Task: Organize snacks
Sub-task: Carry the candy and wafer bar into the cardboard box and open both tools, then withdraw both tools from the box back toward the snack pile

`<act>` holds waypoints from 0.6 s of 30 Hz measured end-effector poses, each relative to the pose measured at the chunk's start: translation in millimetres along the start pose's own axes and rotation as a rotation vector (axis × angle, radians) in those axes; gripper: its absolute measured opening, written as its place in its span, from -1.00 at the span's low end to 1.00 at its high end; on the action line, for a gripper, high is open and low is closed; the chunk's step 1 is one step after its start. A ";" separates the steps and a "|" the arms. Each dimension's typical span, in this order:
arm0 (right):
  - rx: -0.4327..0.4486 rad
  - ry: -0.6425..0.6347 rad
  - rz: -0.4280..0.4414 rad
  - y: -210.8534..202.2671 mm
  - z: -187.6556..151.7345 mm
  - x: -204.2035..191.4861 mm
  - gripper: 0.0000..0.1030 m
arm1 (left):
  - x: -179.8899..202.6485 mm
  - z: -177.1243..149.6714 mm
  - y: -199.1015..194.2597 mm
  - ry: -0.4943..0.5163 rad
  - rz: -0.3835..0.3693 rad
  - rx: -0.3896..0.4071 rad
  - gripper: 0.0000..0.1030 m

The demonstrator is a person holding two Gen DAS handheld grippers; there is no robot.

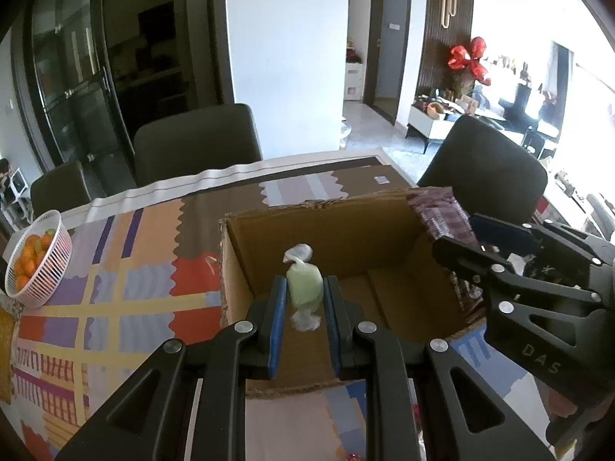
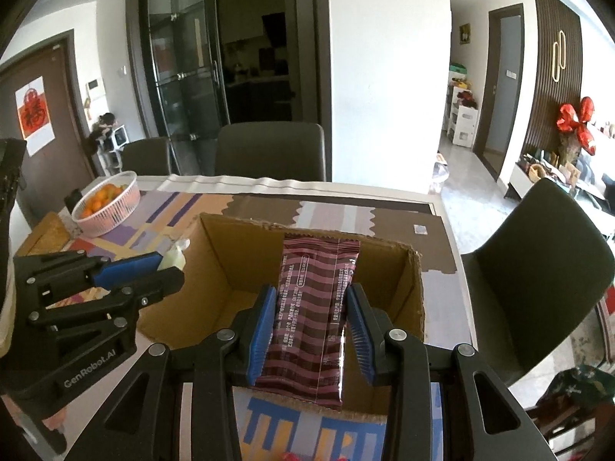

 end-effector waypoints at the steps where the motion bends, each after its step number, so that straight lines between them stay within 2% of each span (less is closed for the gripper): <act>1: -0.002 -0.001 -0.004 1.9 1.0 0.3 -0.23 | -1.4 -0.2 1.3 -0.007 0.017 -0.002 -0.41; 5: 0.008 -0.006 -0.050 1.4 1.2 0.0 -0.04 | -3.4 -5.4 -6.5 -0.011 0.035 0.010 -0.22; 13: 0.023 -0.035 -0.022 -28.7 -24.0 -5.5 -0.03 | 2.2 -30.9 -45.8 0.012 0.039 0.069 0.07; 18: 0.071 -0.057 -0.027 -57.4 -43.8 -12.1 -0.03 | 8.4 -48.9 -70.4 0.018 0.030 0.101 0.14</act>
Point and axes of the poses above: each gripper's, at about its wrist camera, not at the fingertips, and y roughly the way its jaws point, x to its right, z to its top, the point moved 3 cm from there along y, roughly the way its jaws point, and after that the axes turned 10 degrees about -x, right-handed, at the moved point
